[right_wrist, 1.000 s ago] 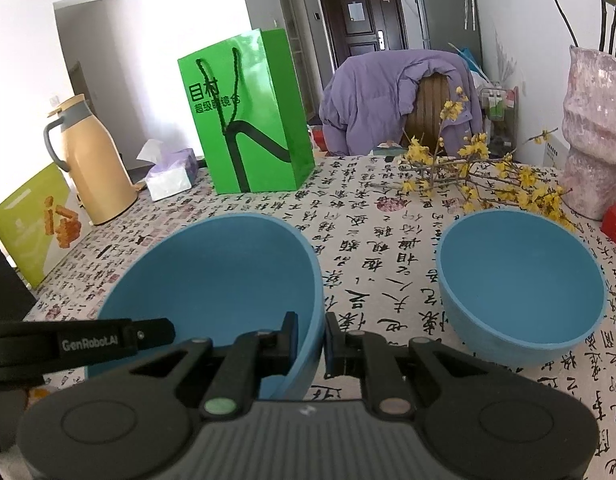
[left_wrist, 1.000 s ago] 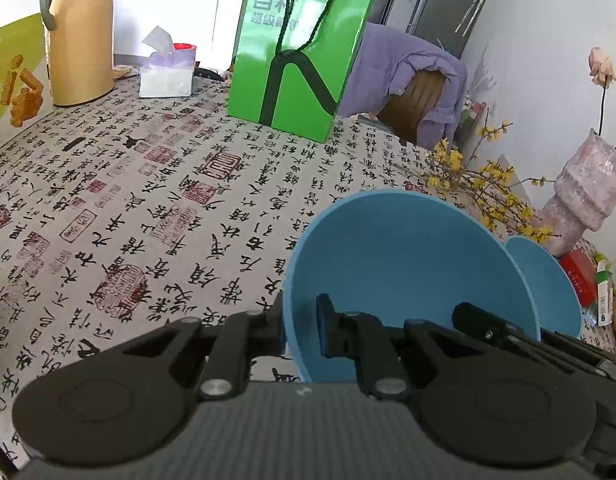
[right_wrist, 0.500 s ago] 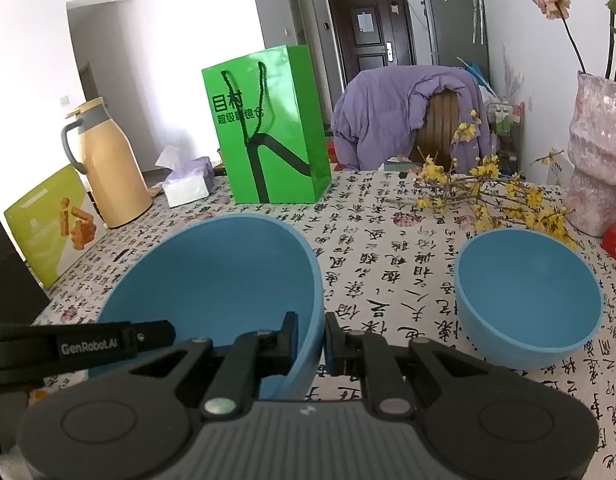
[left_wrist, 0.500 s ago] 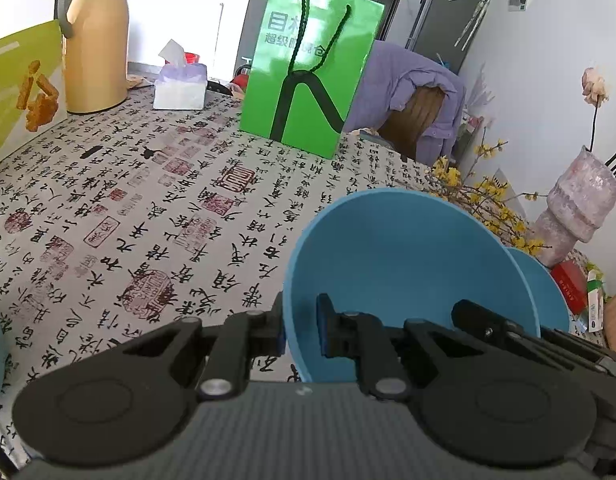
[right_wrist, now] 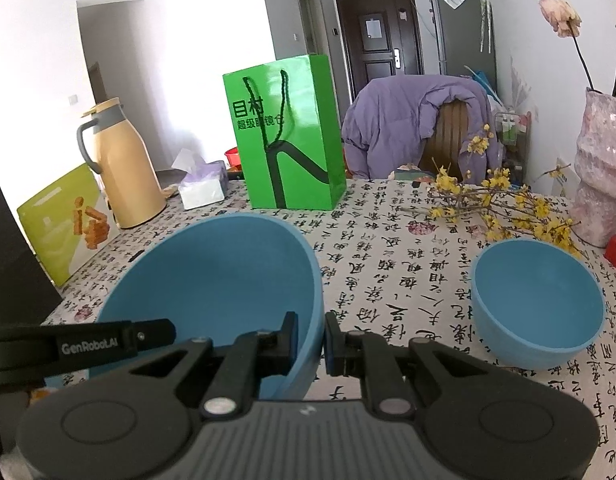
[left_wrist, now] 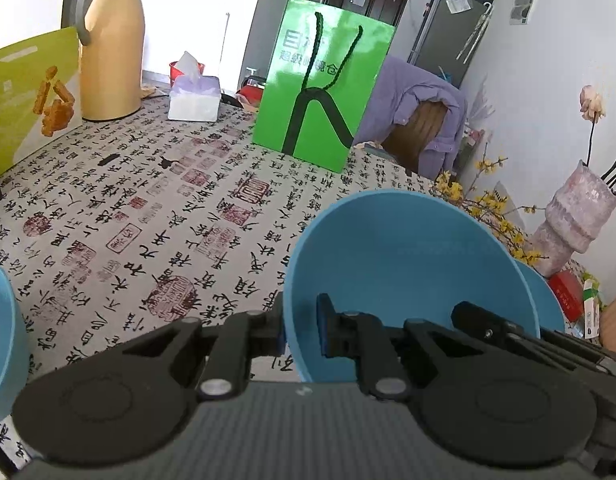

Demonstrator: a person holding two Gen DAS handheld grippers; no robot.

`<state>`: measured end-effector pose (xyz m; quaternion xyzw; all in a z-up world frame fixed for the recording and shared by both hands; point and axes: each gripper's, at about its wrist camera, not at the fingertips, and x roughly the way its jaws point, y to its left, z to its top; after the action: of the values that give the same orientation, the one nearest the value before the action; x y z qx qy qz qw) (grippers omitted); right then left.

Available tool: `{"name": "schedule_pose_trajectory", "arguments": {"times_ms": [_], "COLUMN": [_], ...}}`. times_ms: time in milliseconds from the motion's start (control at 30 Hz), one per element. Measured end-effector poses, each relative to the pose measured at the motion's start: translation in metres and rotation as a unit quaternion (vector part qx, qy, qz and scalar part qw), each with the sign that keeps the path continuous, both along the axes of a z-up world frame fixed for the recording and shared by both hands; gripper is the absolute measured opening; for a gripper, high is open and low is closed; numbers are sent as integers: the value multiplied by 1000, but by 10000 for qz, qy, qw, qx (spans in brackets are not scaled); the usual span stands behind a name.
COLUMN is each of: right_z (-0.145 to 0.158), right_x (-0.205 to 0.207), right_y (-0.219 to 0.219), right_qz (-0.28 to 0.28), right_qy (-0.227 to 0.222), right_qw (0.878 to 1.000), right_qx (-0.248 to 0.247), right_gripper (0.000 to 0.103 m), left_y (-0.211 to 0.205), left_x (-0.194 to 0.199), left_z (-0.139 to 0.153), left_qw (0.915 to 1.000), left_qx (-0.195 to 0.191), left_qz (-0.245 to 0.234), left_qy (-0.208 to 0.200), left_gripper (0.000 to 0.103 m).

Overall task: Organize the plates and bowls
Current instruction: 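Carry both held blue bowls toward the black paper bag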

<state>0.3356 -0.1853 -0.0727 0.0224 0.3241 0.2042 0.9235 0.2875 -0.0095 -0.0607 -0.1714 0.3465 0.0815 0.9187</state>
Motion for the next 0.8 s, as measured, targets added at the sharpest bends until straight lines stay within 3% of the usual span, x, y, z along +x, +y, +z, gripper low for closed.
{"name": "schedule_pose_trajectory", "arguments": {"times_ms": [800], "right_z": [18], "right_x": [-22], "right_y": [23], "right_qz": [168], "right_qy": [-166], "right_qw": [9997], "right_qx": [43], "right_gripper": [13], "left_y": [27], "left_x": [-29], "left_z": [13], "left_qw": [9997], "left_qx": [-97], "left_qz": [137], "left_qy": [-204], "left_gripper": [14]}}
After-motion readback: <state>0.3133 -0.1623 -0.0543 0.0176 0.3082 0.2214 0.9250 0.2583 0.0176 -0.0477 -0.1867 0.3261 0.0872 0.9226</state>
